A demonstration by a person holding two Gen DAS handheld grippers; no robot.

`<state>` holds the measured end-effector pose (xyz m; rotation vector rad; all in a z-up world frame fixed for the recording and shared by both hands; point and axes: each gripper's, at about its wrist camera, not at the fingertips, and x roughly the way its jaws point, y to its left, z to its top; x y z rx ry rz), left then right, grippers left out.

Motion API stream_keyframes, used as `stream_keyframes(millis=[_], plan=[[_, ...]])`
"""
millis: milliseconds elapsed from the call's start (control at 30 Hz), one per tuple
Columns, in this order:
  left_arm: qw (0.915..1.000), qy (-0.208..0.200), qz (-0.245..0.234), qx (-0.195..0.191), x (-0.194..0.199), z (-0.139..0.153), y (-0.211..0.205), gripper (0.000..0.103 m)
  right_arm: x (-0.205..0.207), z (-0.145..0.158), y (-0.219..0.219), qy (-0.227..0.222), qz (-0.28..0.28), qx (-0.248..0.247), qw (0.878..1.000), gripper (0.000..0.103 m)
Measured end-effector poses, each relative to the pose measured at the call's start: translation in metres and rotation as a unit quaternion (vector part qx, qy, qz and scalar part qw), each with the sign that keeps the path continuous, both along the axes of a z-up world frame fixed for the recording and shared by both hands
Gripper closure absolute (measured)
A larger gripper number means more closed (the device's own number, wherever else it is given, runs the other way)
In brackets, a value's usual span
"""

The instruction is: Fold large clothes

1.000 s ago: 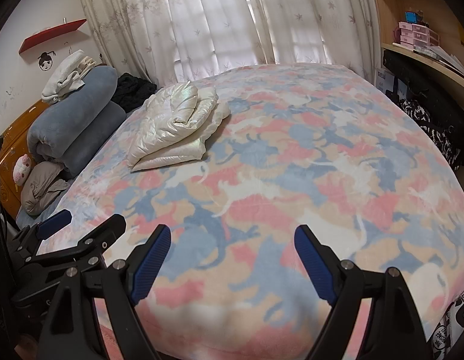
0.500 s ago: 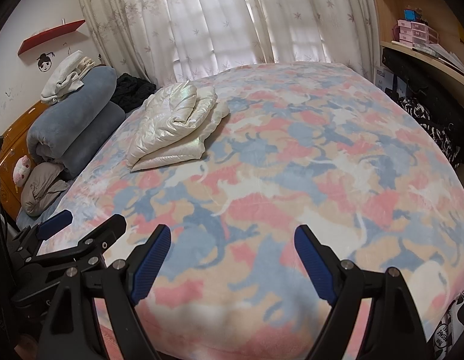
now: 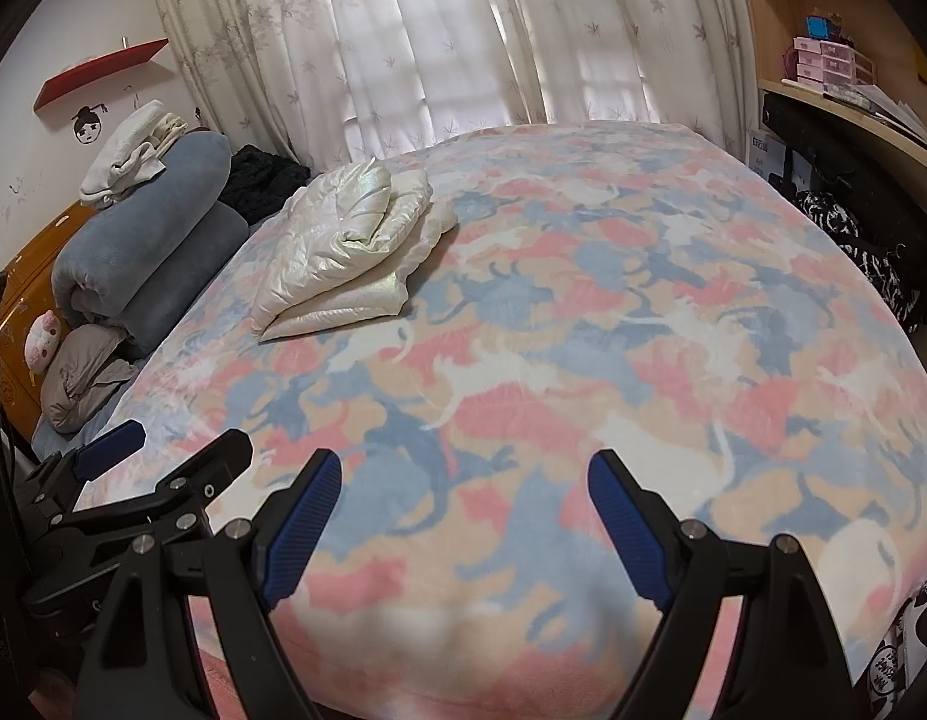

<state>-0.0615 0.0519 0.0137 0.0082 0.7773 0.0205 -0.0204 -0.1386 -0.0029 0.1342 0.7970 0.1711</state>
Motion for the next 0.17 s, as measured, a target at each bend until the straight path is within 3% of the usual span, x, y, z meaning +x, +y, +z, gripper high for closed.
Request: stream_keyframes(millis=[167], plan=[[1.0,0.004,-0.001,0.001,-0.0011,-0.0037,0.0012,0.004,-0.0002,-0.0006,0.0003,0.001,0.0,0.001,1.0,0.018]])
